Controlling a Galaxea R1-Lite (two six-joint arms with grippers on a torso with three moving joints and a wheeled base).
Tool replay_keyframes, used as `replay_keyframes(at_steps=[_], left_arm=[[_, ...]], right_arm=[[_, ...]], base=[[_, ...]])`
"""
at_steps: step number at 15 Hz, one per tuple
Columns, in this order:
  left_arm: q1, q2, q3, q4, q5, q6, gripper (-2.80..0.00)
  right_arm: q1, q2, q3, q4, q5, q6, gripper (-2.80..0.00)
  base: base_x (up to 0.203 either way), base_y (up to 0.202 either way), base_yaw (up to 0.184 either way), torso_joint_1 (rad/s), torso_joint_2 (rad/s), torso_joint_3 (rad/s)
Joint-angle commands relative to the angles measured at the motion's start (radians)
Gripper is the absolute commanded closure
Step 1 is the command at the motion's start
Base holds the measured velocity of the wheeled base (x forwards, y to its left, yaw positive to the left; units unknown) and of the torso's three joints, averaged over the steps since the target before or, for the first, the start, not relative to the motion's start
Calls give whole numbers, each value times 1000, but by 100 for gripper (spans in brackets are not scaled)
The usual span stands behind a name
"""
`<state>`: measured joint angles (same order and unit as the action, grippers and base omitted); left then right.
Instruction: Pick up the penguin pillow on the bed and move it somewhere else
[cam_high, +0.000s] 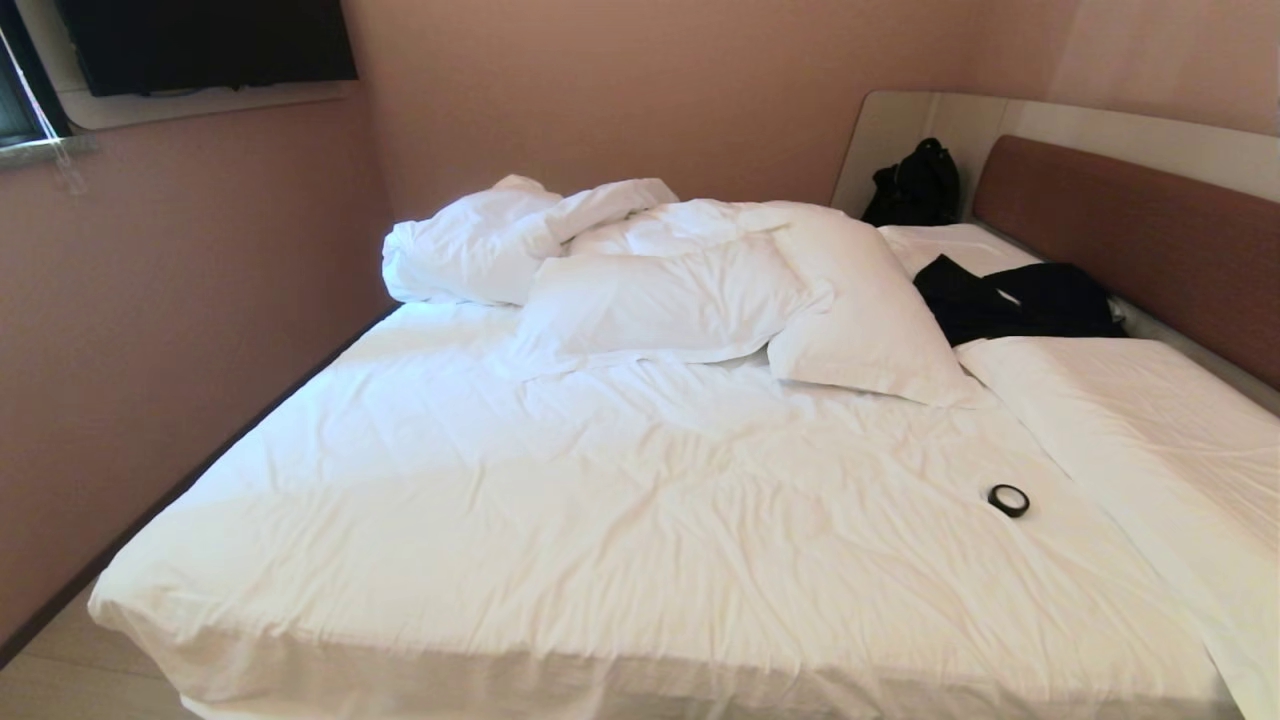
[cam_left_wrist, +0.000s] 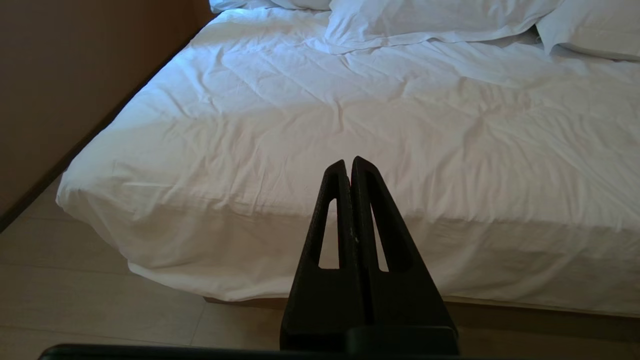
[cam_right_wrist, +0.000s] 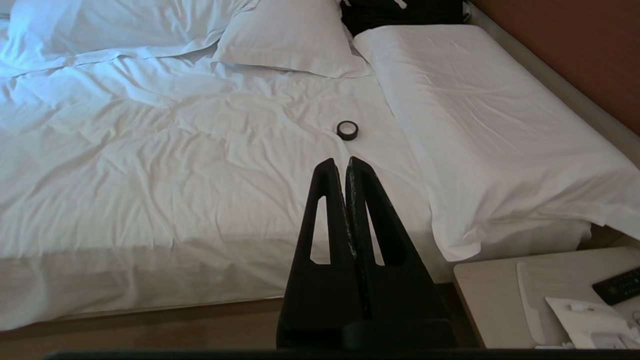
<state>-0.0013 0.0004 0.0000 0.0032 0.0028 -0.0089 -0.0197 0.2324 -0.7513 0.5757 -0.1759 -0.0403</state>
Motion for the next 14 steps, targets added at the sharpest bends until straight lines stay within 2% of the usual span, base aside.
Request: replay_keyframes(at_steps=[1,4,7,9,12,14], left_arm=[[0,0,2,0,0,0,0],[0,0,2,0,0,0,0],[0,0,2,0,0,0,0],[0,0,2,0,0,0,0],[0,0,2,0,0,0,0],[0,0,2,0,0,0,0]], right_arm=[[25,-19,12,6,-13,-39,0],[23,-94,78,6,-5,-42,0],[23,-218,192,-25,3,-144,0],[23,-229,259,-148,9,-178,0],[23,-229,348,-320,112,-185,0],[23,-229,416,-389,133,-181,0]], base=[[0,0,0,0,0,0],[0,0,0,0,0,0],[0,0,0,0,0,0],[0,0,0,0,0,0],[0,0,0,0,0,0],[0,0,0,0,0,0]])
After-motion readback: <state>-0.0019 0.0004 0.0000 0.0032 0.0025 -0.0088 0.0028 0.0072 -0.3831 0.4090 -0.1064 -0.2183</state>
